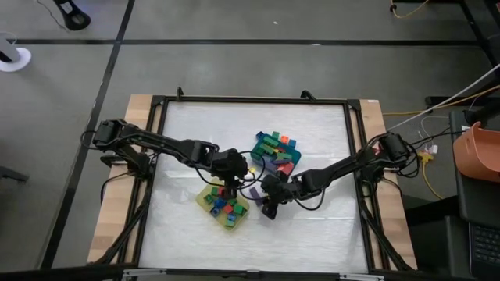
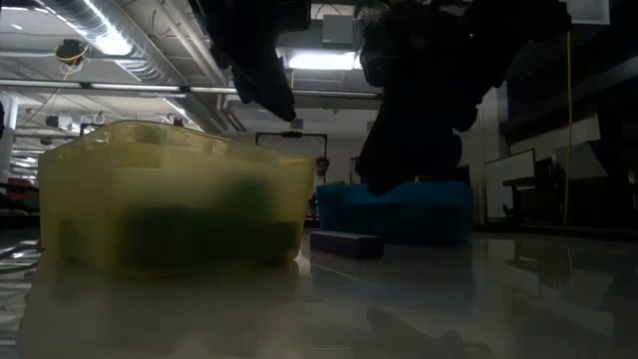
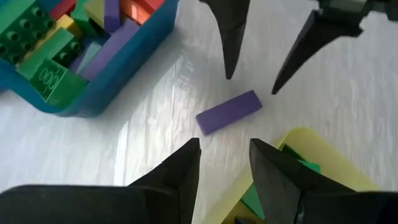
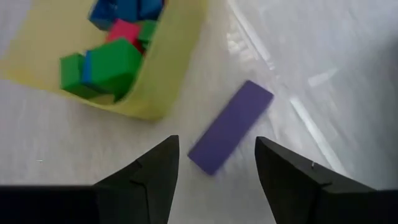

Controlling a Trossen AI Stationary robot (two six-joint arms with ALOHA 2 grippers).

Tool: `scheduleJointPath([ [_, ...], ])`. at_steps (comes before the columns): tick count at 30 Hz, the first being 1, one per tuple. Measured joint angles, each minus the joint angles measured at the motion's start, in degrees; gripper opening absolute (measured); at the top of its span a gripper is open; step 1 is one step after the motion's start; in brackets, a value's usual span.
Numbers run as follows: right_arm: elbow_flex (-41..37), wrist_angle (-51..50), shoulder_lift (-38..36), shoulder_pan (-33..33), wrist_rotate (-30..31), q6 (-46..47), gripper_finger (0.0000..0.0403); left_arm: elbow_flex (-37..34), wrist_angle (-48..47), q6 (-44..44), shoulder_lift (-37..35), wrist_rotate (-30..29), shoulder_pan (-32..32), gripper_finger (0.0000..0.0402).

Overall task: Sort blocks by size
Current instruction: Put the large violet wooden block into the yellow bin

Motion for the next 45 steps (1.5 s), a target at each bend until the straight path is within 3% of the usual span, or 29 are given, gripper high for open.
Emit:
scheduleJointPath([
  [10,0.0,3.8,3.9,1.3,4.7,0.1,0.0209,0.0,0.0,0.8,0.0,0.0,0.0,0.0127],
  [21,0.2,6.2,6.9,4.9,15.1,0.1,0.0209,0.0,0.2,0.9,0.0,0.0,0.0,0.0127],
  [33,0.1,10.5,12.1,6.4,19.7,0.1,0.0209,0.0,0.3,0.6,0.0,0.0,0.0,0.0127],
  [45,0.4,10.9,14.8,6.5,20.4,0.0,0.02,0.0,0.3,0.6,0.0,0.0,0.0,0.0127],
])
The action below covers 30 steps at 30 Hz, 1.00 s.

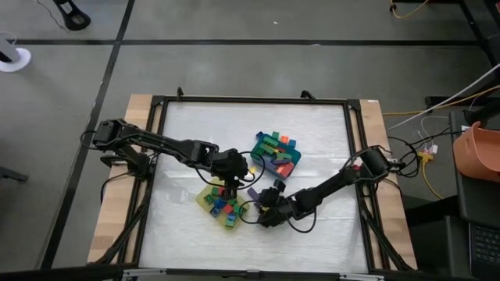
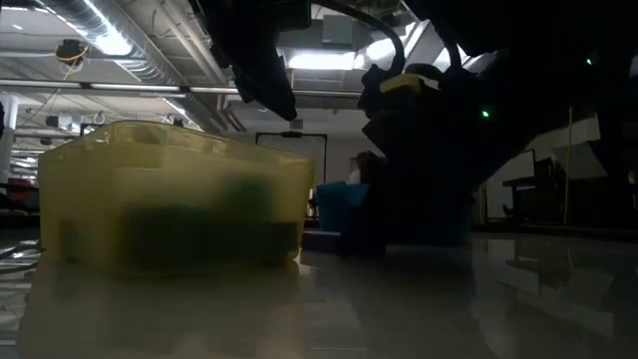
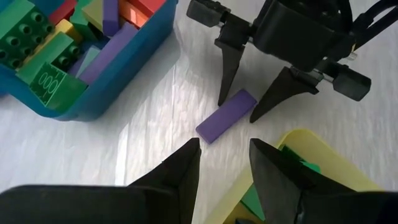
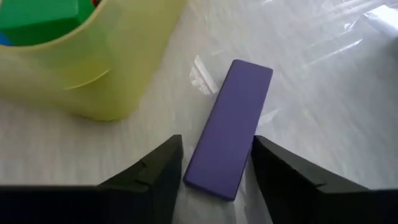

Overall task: Sort blocks by size
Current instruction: Put the large violet wooden block into the yellow bin

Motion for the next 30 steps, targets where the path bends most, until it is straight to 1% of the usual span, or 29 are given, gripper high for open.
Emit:
scheduleJointPath([
  [2,0.0,0.1,0.0,0.0,0.0,-0.2,0.018,0.0,0.0,-0.1,0.0,0.0,0.0,0.0127],
  [7,-0.1,-0.1,0.0,-0.1,0.5,-2.3,0.0104,0.0,-0.1,-1.0,0.0,0.0,0.0,0.0127],
  [13,-0.4,-1.9,-3.3,-0.2,-0.3,-8.6,0.0103,0.0,-0.2,-1.5,0.0,0.0,0.0,0.0127],
  [15,-0.4,-2.3,-5.4,-0.2,-0.2,-10.4,0.0103,0.0,-0.7,-1.6,-0.2,0.0,0.0,0.0127],
  [19,-0.3,-5.5,-10.4,-0.5,1.8,-11.7,0.0105,0.0,-2.5,-1.7,-1.3,0.0,0.0,0.0127],
  [22,-0.3,-5.7,-13.6,-1.1,1.5,-12.4,0.0112,0.0,-3.5,-3.0,-3.0,0.0,0.0,0.0127],
  [24,-0.2,-4.0,-15.4,-1.4,-1.0,-13.7,0.0112,0.0,-5.0,-4.2,-4.7,-0.1,0.0,0.0127],
  [26,-0.2,-0.4,-15.7,-1.4,-4.2,-15.8,0.0111,0.0,-7.6,-5.6,-6.7,-0.3,0.0,0.0127],
  [30,-0.2,10.4,-14.7,-1.3,-14.2,-21.8,0.0114,0.0,-13.7,-9.2,-10.9,-1.9,-0.3,0.0127],
])
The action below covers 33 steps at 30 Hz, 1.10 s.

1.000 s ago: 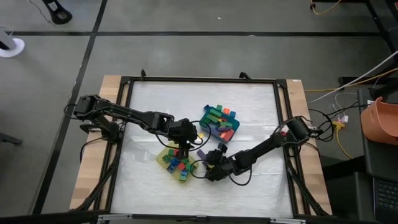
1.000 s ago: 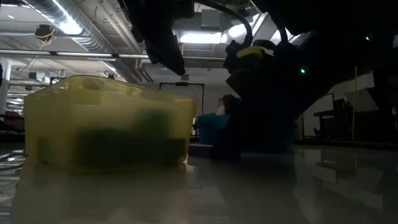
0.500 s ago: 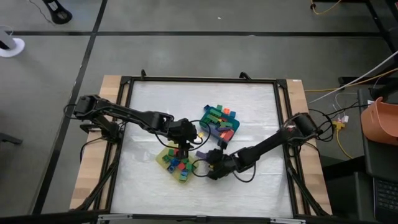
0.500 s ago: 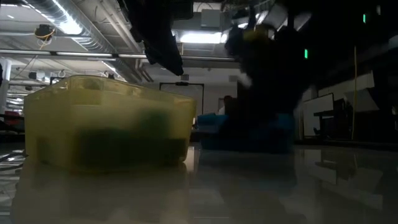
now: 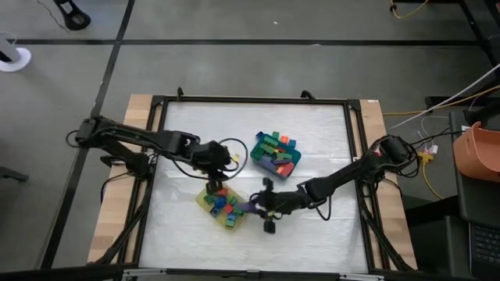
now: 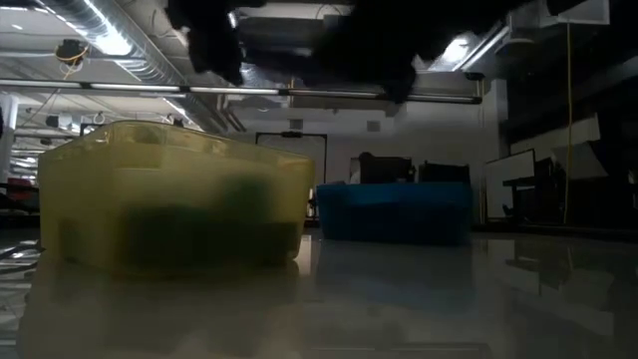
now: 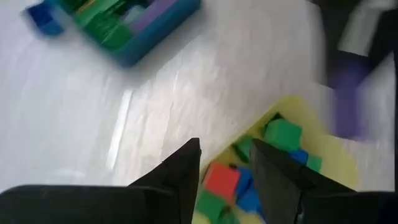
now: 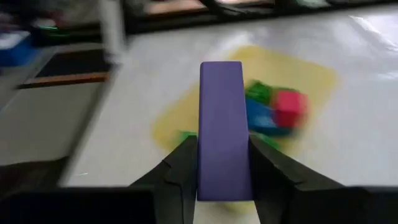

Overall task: Sort blocks by size
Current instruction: Put the large violet wooden block into the yellow bin, then put the large violet wooden block into the blue bin

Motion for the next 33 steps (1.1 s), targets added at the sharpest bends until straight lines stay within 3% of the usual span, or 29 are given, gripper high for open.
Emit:
scheduleJointPath([
  [2,0.0,4.4,0.8,0.0,-3.6,-2.7,0.0117,0.0,-2.7,-2.3,-1.9,-1.5,-0.5,0.0127],
  [8,0.0,15.5,4.6,-0.5,-4.1,-9.7,0.012,0.0,-7.0,-6.0,-5.9,-7.0,-5.4,0.0127],
  [14,0.0,17.4,6.6,-2.5,-4.7,-9.8,0.0121,0.0,-7.0,-11.5,-8.7,-16.4,-11.1,0.0127],
  [19,0.0,16.6,6.7,-4.3,-6.8,-9.4,0.0124,0.0,-7.1,-15.2,-8.9,-19.7,-14.7,0.0127],
  [24,0.0,16.1,6.7,-5.3,-9.6,-9.4,0.0159,0.0,-7.1,-16.2,-8.9,-22.7,-18.3,0.0127],
  [30,0.0,16.3,6.5,-5.3,-9.7,-10.1,0.0208,0.0,-7.1,-16.2,-8.9,-36.6,-23.8,0.0127],
  [33,0.0,16.5,5.7,-6.0,-9.7,-11.5,0.0219,0.0,-7.3,-16.5,-8.9,-40.1,-25.2,0.0127],
])
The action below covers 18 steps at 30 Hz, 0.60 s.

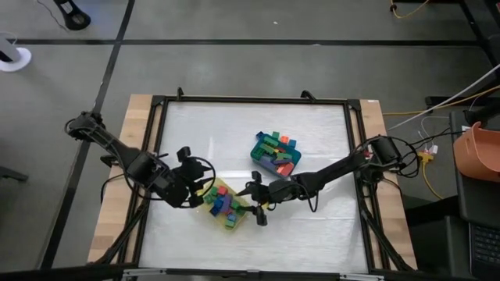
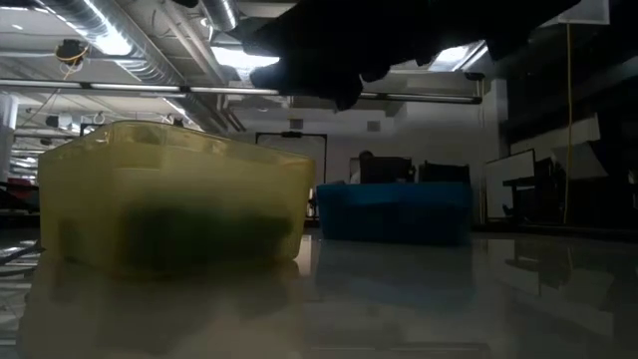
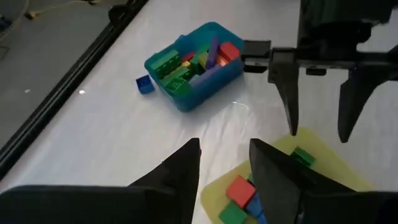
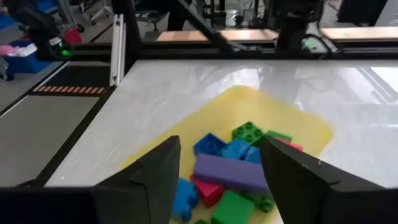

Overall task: Sort blocks by size
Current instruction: Put the large violet wooden block into the blue bin

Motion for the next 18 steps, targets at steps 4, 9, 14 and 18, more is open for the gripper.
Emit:
scheduleJointPath([
  [4,0.0,-0.4,-0.8,-0.9,-1.0,-1.3,0.0222,0.0,0.0,-2.7,0.2,-0.3,-0.1,0.0127],
  [9,0.0,-5.0,-3.0,-2.0,-3.4,-11.3,0.0222,0.0,3.2,-14.3,4.3,-0.5,1.7,0.0127],
  [14,0.0,-13.8,-9.2,-4.8,-1.2,-18.6,0.0223,0.0,7.0,-26.6,8.6,10.6,3.7,0.0127],
  [18,0.0,-24.0,-14.9,-7.2,2.1,-21.4,0.0223,0.0,7.5,-36.2,11.7,21.8,5.2,0.0127],
])
